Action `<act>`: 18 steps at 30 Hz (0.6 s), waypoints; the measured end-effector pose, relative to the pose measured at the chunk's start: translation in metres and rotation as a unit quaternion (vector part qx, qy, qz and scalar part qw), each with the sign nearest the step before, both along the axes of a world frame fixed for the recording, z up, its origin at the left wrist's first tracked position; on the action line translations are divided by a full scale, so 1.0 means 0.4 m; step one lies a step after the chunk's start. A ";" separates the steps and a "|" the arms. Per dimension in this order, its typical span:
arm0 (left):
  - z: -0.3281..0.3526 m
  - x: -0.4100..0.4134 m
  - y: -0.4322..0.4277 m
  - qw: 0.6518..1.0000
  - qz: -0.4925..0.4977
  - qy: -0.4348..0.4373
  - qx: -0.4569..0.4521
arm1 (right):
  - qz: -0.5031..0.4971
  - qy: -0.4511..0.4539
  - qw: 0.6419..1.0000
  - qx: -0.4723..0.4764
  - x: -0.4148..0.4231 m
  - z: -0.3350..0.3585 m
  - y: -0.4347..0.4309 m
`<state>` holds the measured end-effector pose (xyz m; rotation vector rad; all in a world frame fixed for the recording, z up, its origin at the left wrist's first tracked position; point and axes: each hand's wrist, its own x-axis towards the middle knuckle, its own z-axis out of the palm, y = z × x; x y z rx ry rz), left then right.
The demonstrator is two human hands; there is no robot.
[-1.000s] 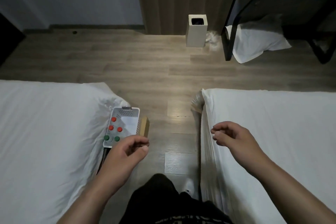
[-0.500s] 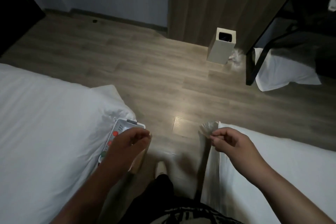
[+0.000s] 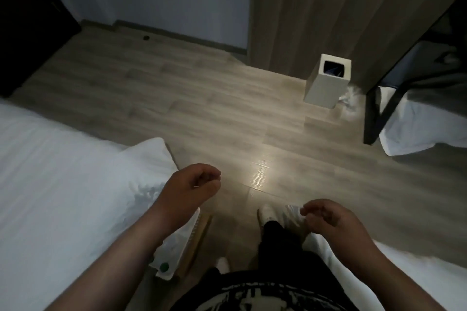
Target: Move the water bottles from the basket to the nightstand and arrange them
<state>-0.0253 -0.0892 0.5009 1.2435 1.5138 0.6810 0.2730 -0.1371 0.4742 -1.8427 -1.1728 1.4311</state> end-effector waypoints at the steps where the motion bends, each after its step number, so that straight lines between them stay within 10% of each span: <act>1: -0.002 0.006 0.018 1.000 0.016 0.011 -0.003 | 0.023 -0.008 1.000 -0.001 0.012 -0.005 0.047; 18: 0.005 0.086 -0.133 0.866 0.491 -0.100 0.006 | 0.457 -0.002 0.888 0.036 -0.242 0.064 0.608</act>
